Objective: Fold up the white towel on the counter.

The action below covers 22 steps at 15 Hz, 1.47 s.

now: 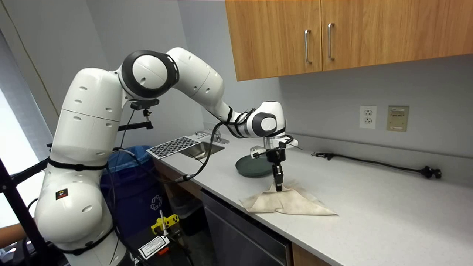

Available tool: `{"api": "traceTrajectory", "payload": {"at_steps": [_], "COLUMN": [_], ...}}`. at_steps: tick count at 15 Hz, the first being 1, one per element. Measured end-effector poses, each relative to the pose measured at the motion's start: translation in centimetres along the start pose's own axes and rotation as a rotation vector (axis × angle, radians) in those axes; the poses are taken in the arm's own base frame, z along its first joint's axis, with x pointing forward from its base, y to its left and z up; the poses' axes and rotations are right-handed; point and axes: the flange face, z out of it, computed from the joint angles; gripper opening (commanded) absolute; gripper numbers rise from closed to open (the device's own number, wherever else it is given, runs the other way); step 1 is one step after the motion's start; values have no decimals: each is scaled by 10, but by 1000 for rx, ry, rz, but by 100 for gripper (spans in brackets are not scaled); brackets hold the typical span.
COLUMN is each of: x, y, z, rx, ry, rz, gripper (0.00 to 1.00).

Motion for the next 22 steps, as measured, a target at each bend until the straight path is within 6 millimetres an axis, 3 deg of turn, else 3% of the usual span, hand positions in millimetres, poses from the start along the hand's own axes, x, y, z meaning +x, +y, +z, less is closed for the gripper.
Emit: {"api": "traceTrajectory", "payload": {"at_steps": [4, 13, 15, 22], "x": [12, 36, 38, 41], "y": [-21, -46, -52, -67], "z": [-2, -2, 1, 7], "rx": [32, 63, 69, 109], "ry": [58, 117, 116, 91], "rz": [10, 9, 10, 34], "gripper": [1, 1, 30, 81]}}
